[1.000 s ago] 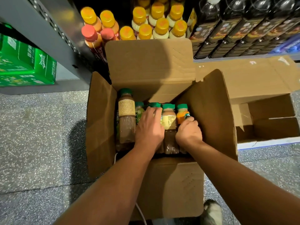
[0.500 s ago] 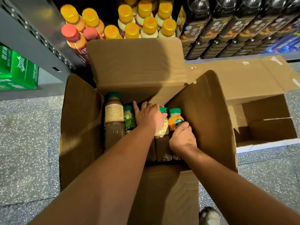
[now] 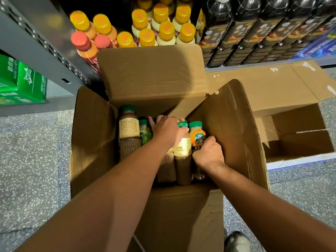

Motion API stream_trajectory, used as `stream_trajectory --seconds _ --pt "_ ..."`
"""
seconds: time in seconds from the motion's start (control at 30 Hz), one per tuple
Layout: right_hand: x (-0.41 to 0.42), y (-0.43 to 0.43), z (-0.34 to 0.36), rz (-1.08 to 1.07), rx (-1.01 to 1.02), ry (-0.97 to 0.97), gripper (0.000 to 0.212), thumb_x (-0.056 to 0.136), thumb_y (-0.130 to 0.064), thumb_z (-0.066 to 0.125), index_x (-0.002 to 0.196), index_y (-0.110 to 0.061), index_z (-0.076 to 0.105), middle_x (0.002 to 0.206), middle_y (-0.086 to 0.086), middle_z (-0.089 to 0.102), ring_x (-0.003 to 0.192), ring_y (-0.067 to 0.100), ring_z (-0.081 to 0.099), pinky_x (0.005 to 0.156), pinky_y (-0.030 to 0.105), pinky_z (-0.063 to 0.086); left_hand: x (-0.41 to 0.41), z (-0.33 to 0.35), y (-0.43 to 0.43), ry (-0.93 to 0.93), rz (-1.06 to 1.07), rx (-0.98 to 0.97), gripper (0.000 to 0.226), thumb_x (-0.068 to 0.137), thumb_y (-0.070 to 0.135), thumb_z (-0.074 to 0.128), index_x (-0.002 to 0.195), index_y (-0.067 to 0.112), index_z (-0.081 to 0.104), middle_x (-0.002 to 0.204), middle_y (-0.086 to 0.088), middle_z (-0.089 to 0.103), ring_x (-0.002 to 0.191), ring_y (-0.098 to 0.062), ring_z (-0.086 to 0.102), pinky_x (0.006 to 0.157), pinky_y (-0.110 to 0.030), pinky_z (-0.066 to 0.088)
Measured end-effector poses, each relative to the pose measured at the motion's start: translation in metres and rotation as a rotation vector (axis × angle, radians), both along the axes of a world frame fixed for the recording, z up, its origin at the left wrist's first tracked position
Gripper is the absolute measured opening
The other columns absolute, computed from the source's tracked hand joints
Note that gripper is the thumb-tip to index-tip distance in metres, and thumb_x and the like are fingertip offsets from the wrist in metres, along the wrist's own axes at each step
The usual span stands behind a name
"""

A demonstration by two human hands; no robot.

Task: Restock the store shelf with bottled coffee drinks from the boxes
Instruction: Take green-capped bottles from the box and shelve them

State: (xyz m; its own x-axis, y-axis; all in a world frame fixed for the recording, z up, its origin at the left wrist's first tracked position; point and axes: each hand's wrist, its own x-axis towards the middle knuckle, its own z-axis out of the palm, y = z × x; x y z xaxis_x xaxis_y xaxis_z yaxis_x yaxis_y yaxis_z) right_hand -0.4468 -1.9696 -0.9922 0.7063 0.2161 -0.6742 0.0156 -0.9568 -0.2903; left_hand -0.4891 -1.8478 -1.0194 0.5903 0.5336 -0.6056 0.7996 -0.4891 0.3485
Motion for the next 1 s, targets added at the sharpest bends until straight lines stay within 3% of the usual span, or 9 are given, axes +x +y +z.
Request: stream_trajectory --seconds 0.23,0.33,0.4,0.43,0.53,0.63,0.7,0.9,1.0 --pt "0.005 -0.003 0.002 -0.022 0.078 0.065 0.045 0.078 -0.001 0.062 0.119 -0.003 0.045 0.116 0.013 0.058 0.105 0.027 0.056 0.08 0.028 0.042 -0.016 0.014 0.002 -0.205 0.191 -0.175 0.028 0.089 0.042 0.057 0.116 0.032 0.055 0.128 -0.002 0.055 0.131 -0.026 0.036 0.111 -0.052 -0.015" --pt "0.008 -0.004 0.003 0.002 0.097 0.116 0.048 0.076 0.0 0.061 0.119 -0.007 0.041 0.106 0.009 0.055 0.096 0.025 0.053 0.076 0.029 0.042 -0.021 0.019 -0.008 -0.292 0.315 -0.315 0.052 0.085 0.037 0.064 0.134 0.025 0.049 0.136 -0.01 0.046 0.128 -0.029 0.038 0.114 -0.048 0.021" --pt "0.009 -0.005 0.002 0.021 0.109 0.129 0.048 0.077 -0.001 0.06 0.12 -0.007 0.04 0.102 0.006 0.053 0.097 0.025 0.052 0.076 0.028 0.04 -0.024 0.023 -0.01 -0.351 0.392 -0.433 0.053 0.084 0.035 0.068 0.132 0.023 0.05 0.126 -0.005 0.05 0.113 -0.022 0.049 0.096 -0.036 0.043" --pt "0.008 -0.006 0.001 0.013 0.125 0.131 0.047 0.077 0.0 0.06 0.119 -0.008 0.041 0.1 0.005 0.052 0.095 0.023 0.051 0.075 0.028 0.039 -0.025 0.027 -0.009 -0.368 0.402 -0.476 0.049 0.084 0.035 0.068 0.129 0.024 0.052 0.115 0.002 0.052 0.103 -0.015 0.052 0.083 -0.028 0.046" --pt "0.006 -0.006 0.004 -0.061 0.213 0.139 0.038 0.075 0.005 0.06 0.105 -0.013 0.047 0.092 0.001 0.055 0.093 0.023 0.053 0.076 0.03 0.042 -0.032 0.039 -0.005 -0.383 0.357 -0.517 0.031 0.086 0.036 0.065 0.113 0.028 0.051 0.095 0.012 0.051 0.083 -0.002 0.049 0.061 -0.019 0.037" --pt "0.004 -0.005 0.02 -0.113 0.324 0.21 0.044 0.069 0.016 0.061 0.097 -0.017 0.053 0.093 0.003 0.062 0.095 0.023 0.057 0.079 0.036 0.051 -0.042 0.062 0.001 -0.421 0.356 -0.528 0.028 0.085 0.033 0.066 0.108 0.025 0.051 0.096 0.008 0.055 0.089 -0.009 0.055 0.067 -0.024 0.046" --pt "0.005 -0.002 0.04 -0.111 0.379 0.255 0.048 0.066 0.018 0.063 0.093 -0.021 0.055 0.089 0.002 0.063 0.091 0.02 0.058 0.068 0.031 0.052 -0.045 0.081 0.01 -0.474 0.38 -0.496 0.026 0.082 0.034 0.07 0.103 0.024 0.056 0.092 0.007 0.059 0.086 -0.01 0.057 0.069 -0.025 0.046" --pt "0.01 0.01 0.119 -0.128 0.508 0.298 0.053 0.066 0.013 0.072 0.104 -0.021 0.059 0.089 -0.003 0.066 0.083 0.011 0.059 0.06 0.021 0.042 -0.046 0.155 0.028 -0.601 0.364 -0.412 0.019 0.074 0.029 0.078 0.076 0.035 0.06 0.077 0.015 0.064 0.074 0.003 0.059 0.069 -0.021 0.049" --pt "0.013 0.012 0.166 -0.087 0.578 0.322 0.054 0.064 0.016 0.07 0.107 -0.015 0.06 0.097 0.006 0.069 0.089 0.02 0.062 0.062 0.023 0.046 -0.046 0.204 0.033 -0.672 0.36 -0.392 0.019 0.075 0.025 0.077 0.076 0.034 0.06 0.071 0.017 0.064 0.064 0.011 0.058 0.061 -0.014 0.048"
